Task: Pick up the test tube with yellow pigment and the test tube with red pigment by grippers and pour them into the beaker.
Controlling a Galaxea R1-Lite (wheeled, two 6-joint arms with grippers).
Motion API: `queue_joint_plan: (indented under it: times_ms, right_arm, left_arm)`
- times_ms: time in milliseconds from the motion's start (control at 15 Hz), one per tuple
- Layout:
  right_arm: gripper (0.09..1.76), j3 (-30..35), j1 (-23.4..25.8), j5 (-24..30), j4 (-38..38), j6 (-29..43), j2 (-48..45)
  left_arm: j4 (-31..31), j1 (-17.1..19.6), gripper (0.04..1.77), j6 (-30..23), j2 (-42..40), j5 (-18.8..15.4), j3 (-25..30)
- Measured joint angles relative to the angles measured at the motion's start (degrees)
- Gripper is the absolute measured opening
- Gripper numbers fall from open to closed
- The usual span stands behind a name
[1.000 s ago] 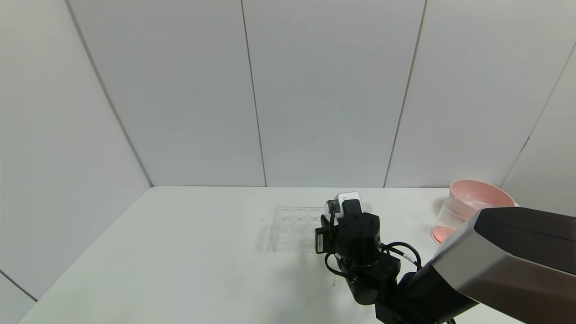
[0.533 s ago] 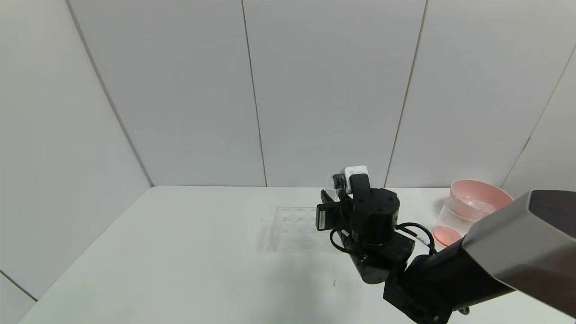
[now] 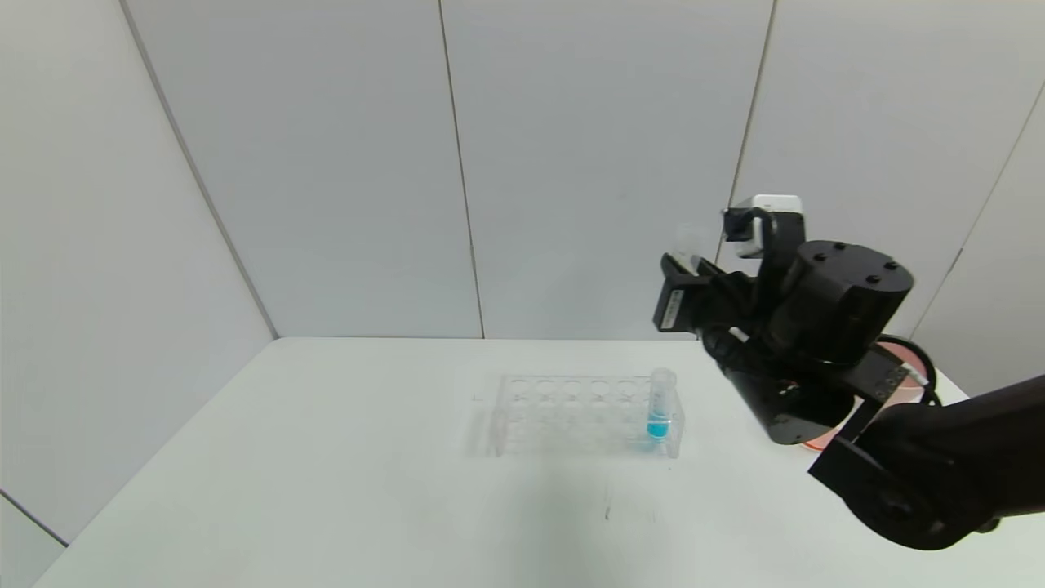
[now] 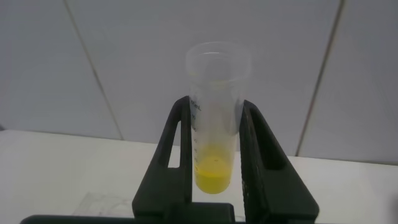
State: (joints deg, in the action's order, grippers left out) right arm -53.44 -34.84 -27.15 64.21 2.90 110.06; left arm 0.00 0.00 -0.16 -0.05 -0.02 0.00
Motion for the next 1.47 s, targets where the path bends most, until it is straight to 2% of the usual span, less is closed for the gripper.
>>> queue_joint_plan:
  times_ms: [133, 267, 400, 533, 600, 733, 933, 1200, 1467]
  right_arm:
    - [0.51, 4.1, 7.8, 4.2, 0.2, -1.4, -2.8]
    - [0.51, 7.3, 17.5, 12.7, 0.3, -3.3, -4.6]
    - [0.51, 8.8, 29.0, 24.0, 0.6, -7.6, -5.3]
    - [0.51, 8.8, 40.2, 38.0, 2.4, -15.4, -4.5]
    - [0.51, 7.9, 44.7, 44.1, 4.7, -20.0, -3.1]
    - [0.51, 5.9, 50.9, 51.6, 9.9, -27.0, 0.7]
    - [0.51, 4.4, 54.1, 55.6, 17.2, -31.5, 6.4]
    - [0.51, 5.2, 54.7, 59.0, 24.7, -34.0, 10.9]
    - [0.51, 7.4, 56.0, 64.1, 25.8, -37.5, 12.3]
  left_arm:
    - [0.0, 0.0, 1.76, 0.0, 0.0, 0.0, 0.0]
    - [0.0, 0.0, 1.76, 0.0, 0.0, 0.0, 0.0]
    - [0.0, 0.0, 1.76, 0.0, 0.0, 0.0, 0.0]
    - [0.0, 0.0, 1.76, 0.0, 0.0, 0.0, 0.0]
    - [0.0, 0.0, 1.76, 0.0, 0.0, 0.0, 0.0]
    - [0.0, 0.0, 1.76, 0.0, 0.0, 0.0, 0.0]
    - [0.0, 0.0, 1.76, 0.0, 0.0, 0.0, 0.0]
    - [0.0, 0.0, 1.76, 0.0, 0.0, 0.0, 0.0]
    - [0.0, 0.0, 1.76, 0.0, 0.0, 0.0, 0.0]
